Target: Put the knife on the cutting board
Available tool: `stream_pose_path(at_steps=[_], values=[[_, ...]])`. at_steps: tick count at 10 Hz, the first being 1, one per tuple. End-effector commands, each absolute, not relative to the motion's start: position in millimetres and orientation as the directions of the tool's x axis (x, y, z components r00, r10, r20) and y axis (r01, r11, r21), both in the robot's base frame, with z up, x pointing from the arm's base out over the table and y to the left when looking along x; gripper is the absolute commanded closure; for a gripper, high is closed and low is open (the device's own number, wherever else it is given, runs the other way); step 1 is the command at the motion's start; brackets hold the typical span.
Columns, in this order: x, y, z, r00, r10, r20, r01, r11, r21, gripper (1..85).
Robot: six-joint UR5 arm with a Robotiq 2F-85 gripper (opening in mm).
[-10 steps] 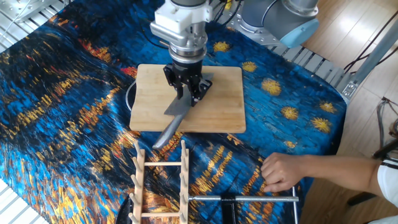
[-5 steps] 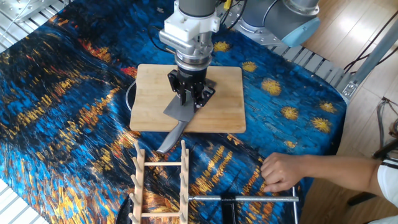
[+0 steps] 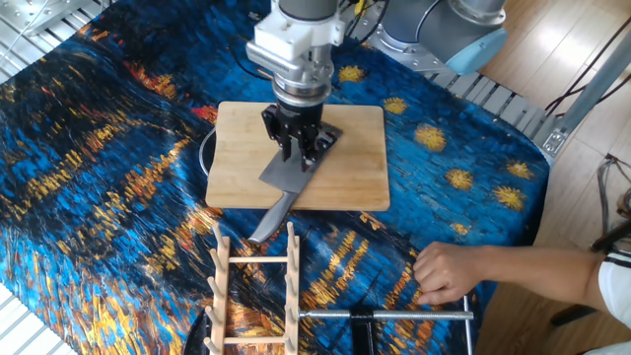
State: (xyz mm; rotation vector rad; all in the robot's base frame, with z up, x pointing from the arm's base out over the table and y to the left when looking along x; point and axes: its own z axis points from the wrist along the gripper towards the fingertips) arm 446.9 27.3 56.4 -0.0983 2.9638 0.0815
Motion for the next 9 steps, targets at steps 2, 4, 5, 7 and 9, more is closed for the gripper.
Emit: stream_pose_path(at_steps=[2, 4, 5, 7, 9], values=[[436, -21, 125, -0.993, -0.074, -0.091, -0.076, 0.997, 0.022, 45.3], [421, -39, 148, -0.997, -0.076, -0.002, -0.076, 0.997, -0.007, 47.7], [424, -29, 148, -0.998, -0.066, -0.015, -0.067, 0.997, 0.028, 48.3], [436, -18, 149, -0.996, -0.066, -0.065, -0.070, 0.995, 0.067, 48.3], [471, -21, 153, -0.975, -0.099, -0.199, -0.109, 0.993, 0.039, 49.3]])
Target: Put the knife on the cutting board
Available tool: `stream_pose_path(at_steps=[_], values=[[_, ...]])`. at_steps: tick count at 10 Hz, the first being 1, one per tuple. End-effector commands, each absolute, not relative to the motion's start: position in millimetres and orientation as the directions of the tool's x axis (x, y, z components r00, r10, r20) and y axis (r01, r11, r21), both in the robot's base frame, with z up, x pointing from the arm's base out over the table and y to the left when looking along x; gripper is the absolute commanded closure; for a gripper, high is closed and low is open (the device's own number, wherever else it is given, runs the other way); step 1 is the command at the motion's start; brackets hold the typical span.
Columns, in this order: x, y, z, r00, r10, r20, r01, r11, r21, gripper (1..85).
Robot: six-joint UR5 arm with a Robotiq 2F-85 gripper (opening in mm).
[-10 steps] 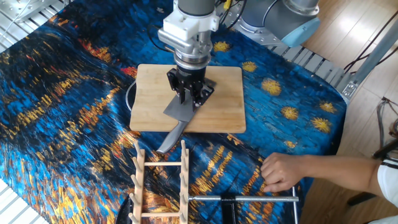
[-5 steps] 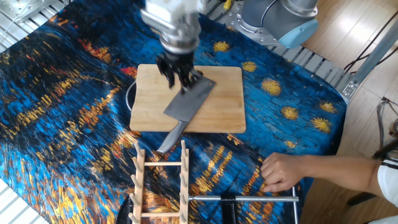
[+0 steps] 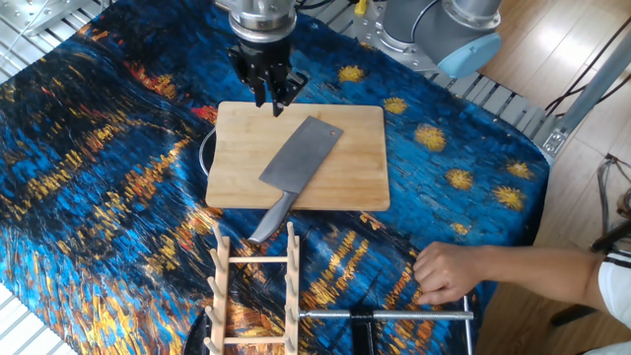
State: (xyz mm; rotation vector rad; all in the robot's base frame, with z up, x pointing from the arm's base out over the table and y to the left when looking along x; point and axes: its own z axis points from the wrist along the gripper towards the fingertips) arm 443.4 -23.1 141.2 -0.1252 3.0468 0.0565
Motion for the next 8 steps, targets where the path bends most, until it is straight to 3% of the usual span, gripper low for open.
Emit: stream_pose_path(at_steps=[1, 2, 5, 7, 8], values=[[488, -10, 158, -0.957, -0.104, -0.270, -0.129, 0.989, 0.073, 45.0], [480, -7, 156, -0.961, -0.129, -0.244, -0.153, 0.985, 0.082, 39.7], [418, -35, 224, -0.990, -0.106, -0.088, -0.110, 0.993, 0.041, 39.0], [415, -29, 247, -0.996, -0.059, -0.064, -0.059, 0.998, 0.003, 38.7], [415, -16, 257, -0.999, 0.036, -0.030, 0.036, 0.999, 0.007, 41.0]])
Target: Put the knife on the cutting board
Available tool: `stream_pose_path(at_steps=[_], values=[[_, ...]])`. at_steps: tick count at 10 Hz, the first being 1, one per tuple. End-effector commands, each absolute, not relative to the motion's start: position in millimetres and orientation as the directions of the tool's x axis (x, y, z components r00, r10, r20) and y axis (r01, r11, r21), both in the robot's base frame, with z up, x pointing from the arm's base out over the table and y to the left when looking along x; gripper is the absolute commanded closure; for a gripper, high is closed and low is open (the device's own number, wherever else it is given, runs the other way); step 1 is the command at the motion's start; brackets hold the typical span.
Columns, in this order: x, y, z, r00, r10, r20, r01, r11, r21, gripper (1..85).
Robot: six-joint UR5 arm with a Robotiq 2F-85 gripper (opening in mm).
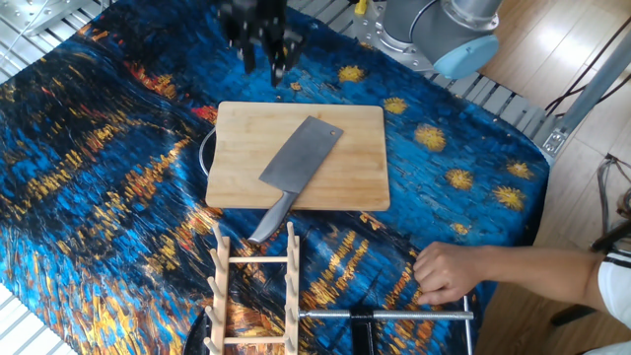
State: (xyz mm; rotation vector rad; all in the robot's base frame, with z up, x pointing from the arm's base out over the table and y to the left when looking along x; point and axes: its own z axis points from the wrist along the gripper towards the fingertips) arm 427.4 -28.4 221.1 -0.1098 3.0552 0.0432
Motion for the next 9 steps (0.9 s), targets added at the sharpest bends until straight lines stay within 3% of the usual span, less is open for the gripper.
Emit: stream_pose_path(at_steps=[1, 3, 7, 9], values=[[412, -1, 264, -0.990, 0.143, 0.011, 0.143, 0.990, 0.010, 47.0], [410, 5, 260, -0.977, 0.209, 0.029, 0.210, 0.978, 0.003, 49.7], [422, 7, 246, -0.984, 0.176, 0.000, 0.176, 0.984, 0.016, 50.7], [425, 4, 240, -0.984, 0.178, -0.009, 0.178, 0.984, 0.020, 56.0]])
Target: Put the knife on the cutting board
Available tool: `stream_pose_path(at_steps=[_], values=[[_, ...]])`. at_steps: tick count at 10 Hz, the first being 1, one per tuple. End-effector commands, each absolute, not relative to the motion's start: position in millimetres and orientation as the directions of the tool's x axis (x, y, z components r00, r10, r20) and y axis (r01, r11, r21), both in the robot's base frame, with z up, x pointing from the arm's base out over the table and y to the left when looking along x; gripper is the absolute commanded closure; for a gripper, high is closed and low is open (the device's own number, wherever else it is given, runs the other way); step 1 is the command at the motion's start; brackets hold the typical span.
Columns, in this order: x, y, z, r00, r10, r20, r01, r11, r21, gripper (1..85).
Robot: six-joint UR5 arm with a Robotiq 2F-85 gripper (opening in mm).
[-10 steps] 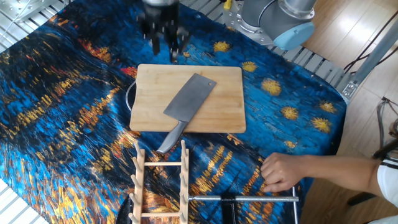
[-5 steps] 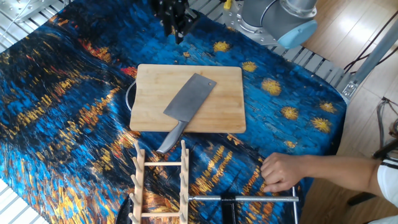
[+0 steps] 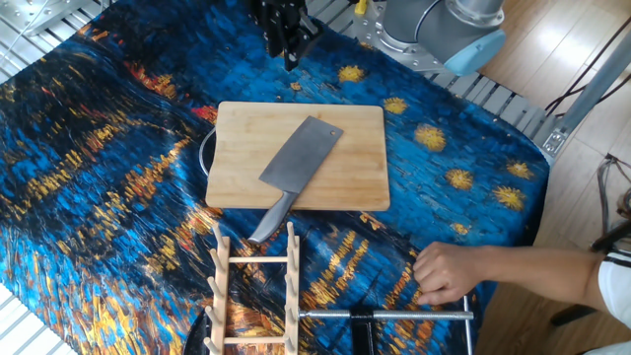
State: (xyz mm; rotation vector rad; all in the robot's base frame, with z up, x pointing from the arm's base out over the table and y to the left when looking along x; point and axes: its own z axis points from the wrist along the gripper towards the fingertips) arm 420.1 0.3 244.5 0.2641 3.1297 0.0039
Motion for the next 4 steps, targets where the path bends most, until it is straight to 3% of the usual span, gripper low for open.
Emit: stream_pose_path(at_steps=[1, 4], values=[[424.6, 1.9, 238.8, -0.986, 0.167, -0.012, 0.167, 0.986, 0.020, 57.0], [425.5, 0.7, 236.3, -0.988, 0.154, -0.013, 0.153, 0.988, 0.020, 57.3]])
